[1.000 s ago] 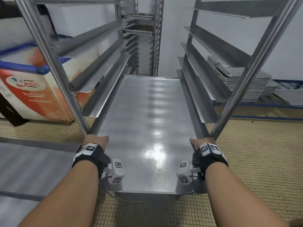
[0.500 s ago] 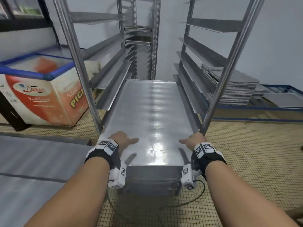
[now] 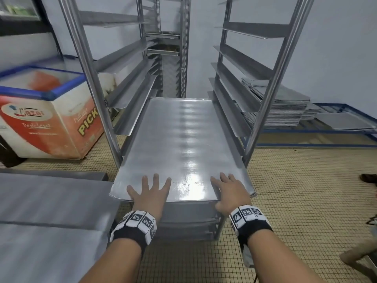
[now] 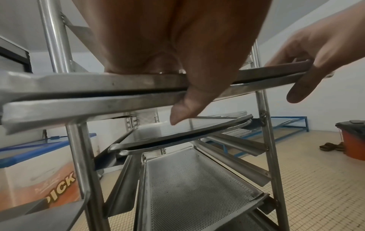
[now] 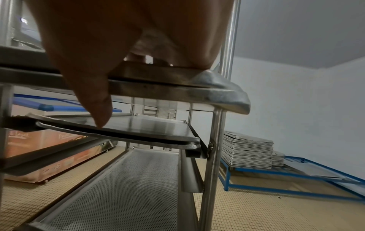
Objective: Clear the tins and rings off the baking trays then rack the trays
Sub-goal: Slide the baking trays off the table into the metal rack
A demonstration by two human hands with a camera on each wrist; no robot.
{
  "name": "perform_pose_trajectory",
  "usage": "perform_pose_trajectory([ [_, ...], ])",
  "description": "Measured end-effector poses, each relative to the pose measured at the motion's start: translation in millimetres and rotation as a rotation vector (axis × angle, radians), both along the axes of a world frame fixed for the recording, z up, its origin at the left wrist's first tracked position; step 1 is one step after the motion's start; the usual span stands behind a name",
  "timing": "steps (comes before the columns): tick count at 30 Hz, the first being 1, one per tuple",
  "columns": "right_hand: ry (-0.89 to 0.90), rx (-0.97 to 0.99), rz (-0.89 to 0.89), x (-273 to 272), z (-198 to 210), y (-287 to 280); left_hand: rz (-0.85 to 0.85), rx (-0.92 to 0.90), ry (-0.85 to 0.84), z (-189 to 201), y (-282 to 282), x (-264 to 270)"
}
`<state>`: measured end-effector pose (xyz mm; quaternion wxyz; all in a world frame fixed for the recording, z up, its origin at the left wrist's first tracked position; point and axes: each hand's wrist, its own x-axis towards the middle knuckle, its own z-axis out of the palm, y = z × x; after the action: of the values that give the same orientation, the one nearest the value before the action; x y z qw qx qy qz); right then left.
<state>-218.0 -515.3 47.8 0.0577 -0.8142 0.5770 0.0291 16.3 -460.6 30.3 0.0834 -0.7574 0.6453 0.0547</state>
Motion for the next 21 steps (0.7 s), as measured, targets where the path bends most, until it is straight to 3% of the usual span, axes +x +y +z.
perform_pose_trajectory([
  [21, -0.022, -0.237, 0.036, 27.3, -16.8, -157.8, 0.007, -0.062, 0.004, 6.4, -164.5, 35.7],
])
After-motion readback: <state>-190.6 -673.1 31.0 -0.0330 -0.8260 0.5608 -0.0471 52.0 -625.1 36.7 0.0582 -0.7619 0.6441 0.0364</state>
